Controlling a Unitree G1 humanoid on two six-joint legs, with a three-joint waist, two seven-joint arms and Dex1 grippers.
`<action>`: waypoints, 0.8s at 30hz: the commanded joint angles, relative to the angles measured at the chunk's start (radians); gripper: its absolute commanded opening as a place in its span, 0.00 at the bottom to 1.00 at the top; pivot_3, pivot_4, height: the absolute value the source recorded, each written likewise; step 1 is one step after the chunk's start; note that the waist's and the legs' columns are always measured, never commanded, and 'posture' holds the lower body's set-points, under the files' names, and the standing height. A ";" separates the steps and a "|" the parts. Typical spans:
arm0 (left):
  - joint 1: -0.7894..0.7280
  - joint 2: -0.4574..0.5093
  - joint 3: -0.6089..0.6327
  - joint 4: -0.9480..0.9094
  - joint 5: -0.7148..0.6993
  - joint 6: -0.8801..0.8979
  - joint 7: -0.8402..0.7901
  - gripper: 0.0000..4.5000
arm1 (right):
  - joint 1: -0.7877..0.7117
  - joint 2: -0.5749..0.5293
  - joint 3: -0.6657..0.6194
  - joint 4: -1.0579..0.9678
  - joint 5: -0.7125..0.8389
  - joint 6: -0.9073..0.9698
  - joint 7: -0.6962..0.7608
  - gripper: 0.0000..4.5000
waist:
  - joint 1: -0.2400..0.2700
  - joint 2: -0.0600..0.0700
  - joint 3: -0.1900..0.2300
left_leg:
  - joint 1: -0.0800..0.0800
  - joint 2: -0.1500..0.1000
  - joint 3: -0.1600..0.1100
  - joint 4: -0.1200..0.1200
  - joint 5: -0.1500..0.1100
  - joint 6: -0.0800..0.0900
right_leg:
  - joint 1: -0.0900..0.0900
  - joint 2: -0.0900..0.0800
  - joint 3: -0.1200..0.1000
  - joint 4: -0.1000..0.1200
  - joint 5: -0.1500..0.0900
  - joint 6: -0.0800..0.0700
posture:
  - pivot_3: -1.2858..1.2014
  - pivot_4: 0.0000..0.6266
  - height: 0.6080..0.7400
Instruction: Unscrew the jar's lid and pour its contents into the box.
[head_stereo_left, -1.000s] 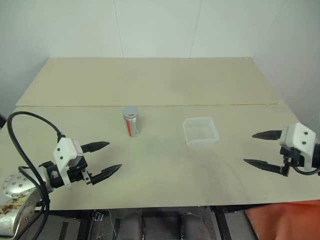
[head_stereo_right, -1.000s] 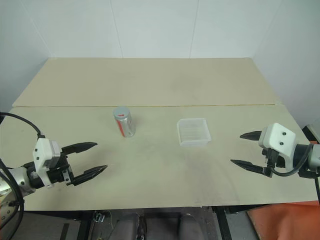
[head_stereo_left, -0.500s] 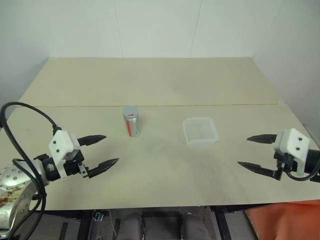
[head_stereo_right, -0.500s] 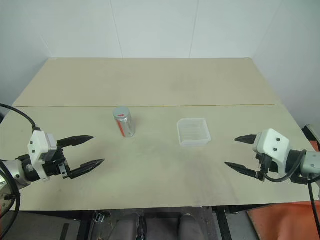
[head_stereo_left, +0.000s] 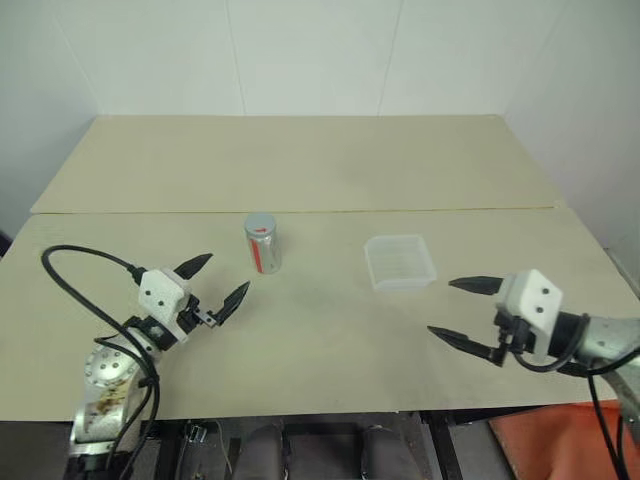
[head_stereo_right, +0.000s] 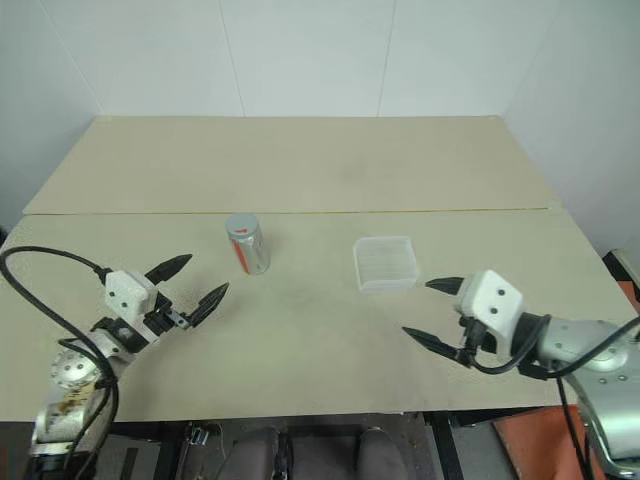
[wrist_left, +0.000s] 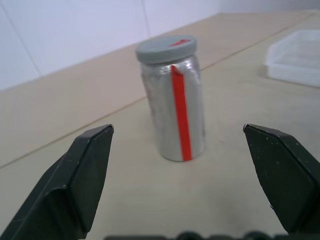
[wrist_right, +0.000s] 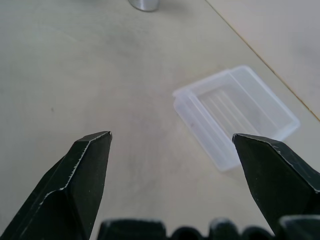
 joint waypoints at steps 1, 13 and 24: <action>-0.042 -0.030 -0.038 0.034 0.050 -0.076 0.053 1.00 | -0.028 0.001 0.026 -0.050 -0.002 0.017 -0.029 1.00 | 0.002 0.000 0.000 | 0.000 0.000 0.000 0.000 0.000 0.000 | 0.000 0.000 0.000 0.000 0.000 0.000 | 0.52 0.24 1.00; -0.148 -0.117 -0.125 0.216 0.174 -0.186 0.200 1.00 | -0.132 0.021 0.088 -0.067 0.048 0.072 -0.060 1.00 | 0.001 -0.001 0.000 | -0.001 0.000 -0.001 0.000 0.000 0.000 | 0.000 0.000 -0.001 0.000 0.000 0.000 | 0.52 0.24 1.00; -0.234 -0.159 -0.158 0.356 0.197 -0.255 0.259 1.00 | -0.126 0.038 0.087 -0.068 0.067 0.100 -0.095 1.00 | -0.001 -0.001 -0.001 | -0.001 0.000 -0.002 0.000 0.000 0.000 | 0.000 0.000 -0.001 0.000 0.001 0.001 | 0.52 0.24 1.00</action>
